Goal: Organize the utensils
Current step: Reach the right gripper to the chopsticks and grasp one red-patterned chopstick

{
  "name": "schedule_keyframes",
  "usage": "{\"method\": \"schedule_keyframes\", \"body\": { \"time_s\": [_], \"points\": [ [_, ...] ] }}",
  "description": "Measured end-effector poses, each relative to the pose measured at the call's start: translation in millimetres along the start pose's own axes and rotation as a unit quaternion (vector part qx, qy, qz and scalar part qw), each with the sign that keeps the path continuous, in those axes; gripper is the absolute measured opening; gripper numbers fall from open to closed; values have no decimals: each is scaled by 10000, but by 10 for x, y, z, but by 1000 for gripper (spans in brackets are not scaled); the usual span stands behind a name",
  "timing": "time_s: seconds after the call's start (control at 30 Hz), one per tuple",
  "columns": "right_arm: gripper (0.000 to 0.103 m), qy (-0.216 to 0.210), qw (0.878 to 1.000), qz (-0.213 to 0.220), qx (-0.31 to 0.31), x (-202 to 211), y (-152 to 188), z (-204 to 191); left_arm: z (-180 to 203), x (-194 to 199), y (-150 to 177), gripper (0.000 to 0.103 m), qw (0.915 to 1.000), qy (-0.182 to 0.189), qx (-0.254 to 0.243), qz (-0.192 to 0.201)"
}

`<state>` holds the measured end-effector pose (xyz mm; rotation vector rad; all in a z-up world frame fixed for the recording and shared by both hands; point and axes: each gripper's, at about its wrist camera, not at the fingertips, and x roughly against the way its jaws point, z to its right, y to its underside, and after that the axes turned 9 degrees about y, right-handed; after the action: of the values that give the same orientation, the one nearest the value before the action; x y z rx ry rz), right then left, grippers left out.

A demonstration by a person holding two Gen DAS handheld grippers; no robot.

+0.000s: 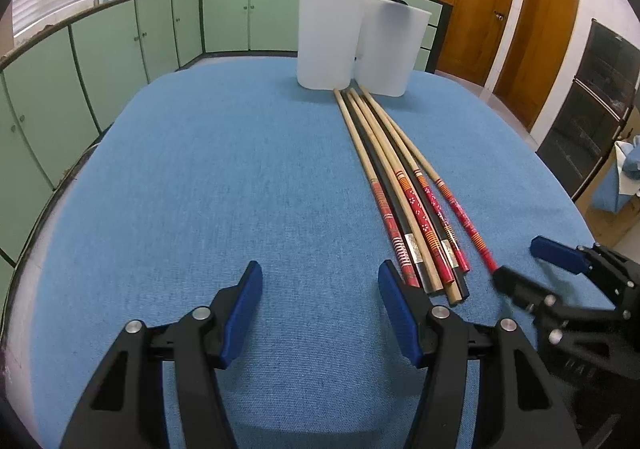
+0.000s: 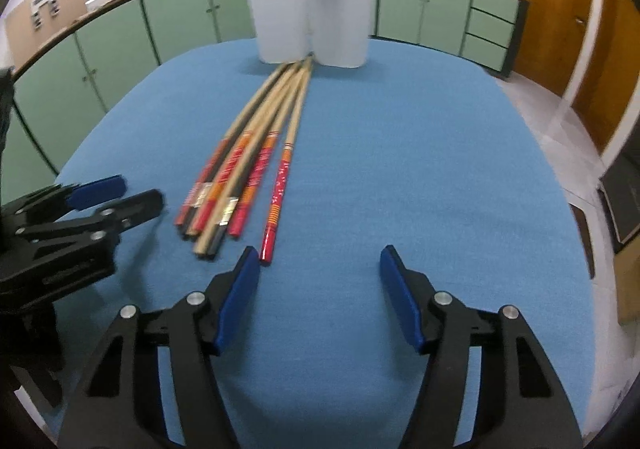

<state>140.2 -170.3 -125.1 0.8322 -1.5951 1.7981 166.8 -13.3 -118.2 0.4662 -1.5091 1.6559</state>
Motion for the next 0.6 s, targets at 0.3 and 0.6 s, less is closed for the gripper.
{"method": "schedule_keyframes", "body": {
  "time_s": [0.3, 0.6],
  "points": [
    [13, -529, 9986, -13, 95, -25, -3, -123, 11, 11, 4, 59, 10000, 45, -55, 43],
    [5, -532, 9986, -20, 8, -27, -6, -87, 185, -36, -7, 59, 9993, 299, -236, -35]
  ]
}}
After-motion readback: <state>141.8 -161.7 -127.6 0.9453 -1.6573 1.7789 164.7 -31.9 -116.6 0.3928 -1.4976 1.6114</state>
